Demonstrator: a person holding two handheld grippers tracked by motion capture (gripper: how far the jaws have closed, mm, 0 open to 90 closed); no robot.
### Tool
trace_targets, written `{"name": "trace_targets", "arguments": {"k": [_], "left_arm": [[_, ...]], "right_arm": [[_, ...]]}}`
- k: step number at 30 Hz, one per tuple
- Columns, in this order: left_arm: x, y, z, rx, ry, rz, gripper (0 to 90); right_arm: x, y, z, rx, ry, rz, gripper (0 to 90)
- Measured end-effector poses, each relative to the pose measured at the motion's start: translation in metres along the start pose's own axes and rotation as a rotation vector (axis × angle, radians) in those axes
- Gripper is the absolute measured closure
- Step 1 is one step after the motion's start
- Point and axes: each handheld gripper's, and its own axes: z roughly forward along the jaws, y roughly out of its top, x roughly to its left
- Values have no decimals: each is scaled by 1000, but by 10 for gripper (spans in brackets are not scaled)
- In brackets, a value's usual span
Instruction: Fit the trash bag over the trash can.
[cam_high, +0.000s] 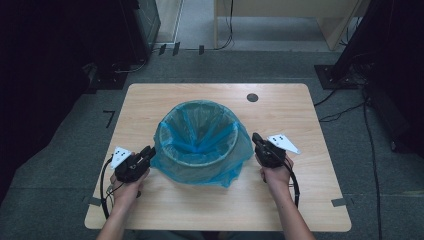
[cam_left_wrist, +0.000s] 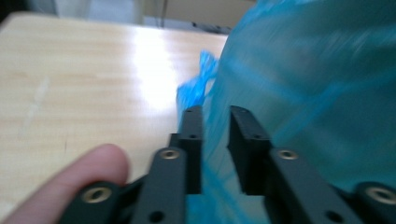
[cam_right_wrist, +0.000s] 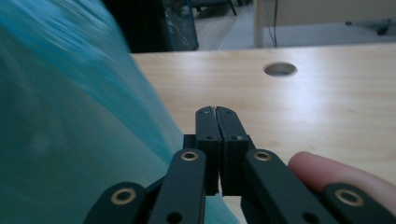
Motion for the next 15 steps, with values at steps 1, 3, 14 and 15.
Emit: {"name": "trace_targets", "arguments": {"k": [1, 3, 14, 15], "left_arm": [[-4, 2, 2, -9, 2, -5, 795], [-13, 6, 7, -12, -1, -11, 813], [-47, -1, 21, -3, -104, 49, 900], [-46, -1, 21, -1, -115, 37, 900]], "right_arm": [[4, 2, 1, -7, 2, -9, 900], [15, 7, 4, -21, 14, -9, 900], [55, 0, 13, -20, 47, -79, 900], [52, 0, 12, -14, 62, -59, 900]]}}
